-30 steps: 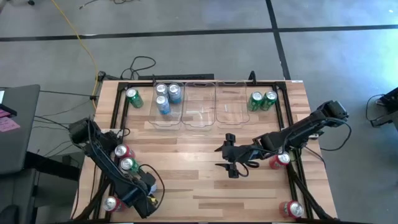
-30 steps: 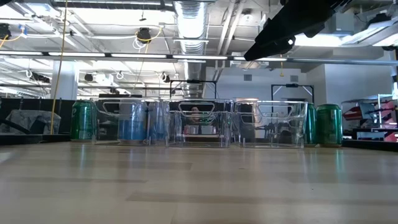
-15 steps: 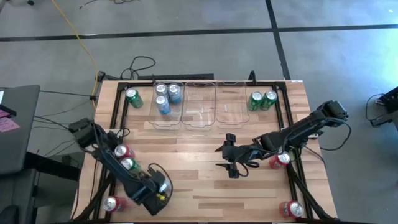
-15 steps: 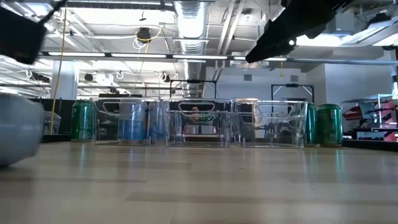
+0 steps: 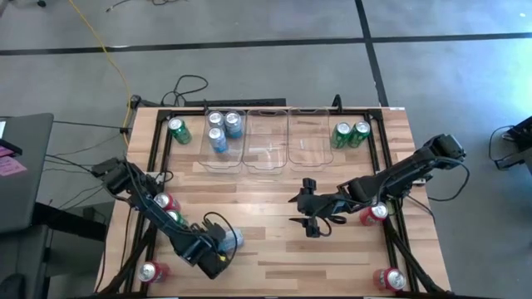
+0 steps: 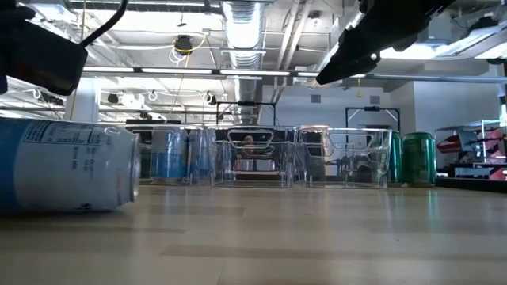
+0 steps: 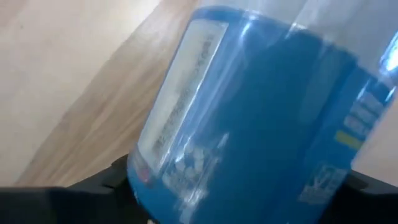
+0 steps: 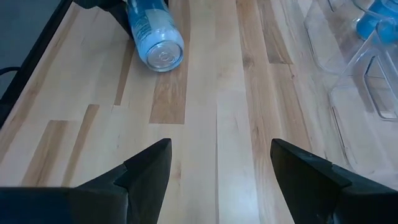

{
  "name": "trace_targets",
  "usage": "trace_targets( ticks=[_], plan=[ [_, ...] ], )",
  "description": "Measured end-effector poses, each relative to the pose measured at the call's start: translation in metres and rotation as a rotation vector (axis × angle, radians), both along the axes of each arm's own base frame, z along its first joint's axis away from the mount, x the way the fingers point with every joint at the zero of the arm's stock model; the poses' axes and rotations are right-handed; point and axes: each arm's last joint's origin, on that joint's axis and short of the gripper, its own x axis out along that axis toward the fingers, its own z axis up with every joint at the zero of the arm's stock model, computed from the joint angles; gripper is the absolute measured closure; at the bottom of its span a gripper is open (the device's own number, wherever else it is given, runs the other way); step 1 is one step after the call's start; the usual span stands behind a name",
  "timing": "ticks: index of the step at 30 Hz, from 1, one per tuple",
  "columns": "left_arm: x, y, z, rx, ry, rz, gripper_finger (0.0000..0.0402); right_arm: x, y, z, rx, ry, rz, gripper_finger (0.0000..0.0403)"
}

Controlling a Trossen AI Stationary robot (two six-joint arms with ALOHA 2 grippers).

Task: Sort soda cans
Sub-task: Put the blue-white soda can into the left transparent bin

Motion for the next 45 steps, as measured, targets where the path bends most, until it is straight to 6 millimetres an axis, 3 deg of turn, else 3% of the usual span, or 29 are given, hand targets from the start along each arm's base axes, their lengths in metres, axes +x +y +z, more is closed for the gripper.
trace_targets(
  ticks=[9,17,24,30,34,41,45],
  plan=[
    [0.008,0.002,0.001,0.142,-0.161,-0.002,0.0122,-0.002,0.005,0.008,0.015,-0.055,0.025,0.0111],
    [0.020,0.000,0.008,0.278,-0.387,-0.020,0.0117,-0.020,0.027,0.044,0.031,-0.269,0.167,0.0111],
    [0.038,-0.003,0.020,0.410,-0.609,-0.042,0.0117,-0.045,0.031,0.074,0.014,-0.377,0.256,0.0111],
    [0.062,0.003,0.032,0.452,-0.726,-0.102,0.0117,-0.032,0.028,0.067,0.047,-0.381,0.205,0.0109],
    [0.073,0.005,0.041,0.482,-0.789,-0.137,0.0117,-0.024,0.026,0.060,0.035,-0.364,0.190,0.0084],
    [0.080,0.010,0.046,0.519,-0.806,-0.169,0.0116,-0.020,0.019,0.060,0.021,-0.364,0.172,0.0010],
    [0.082,0.013,0.046,0.523,-0.808,-0.164,0.0116,-0.016,0.018,0.055,0.009,-0.344,0.167,0.0009]
  ],
)
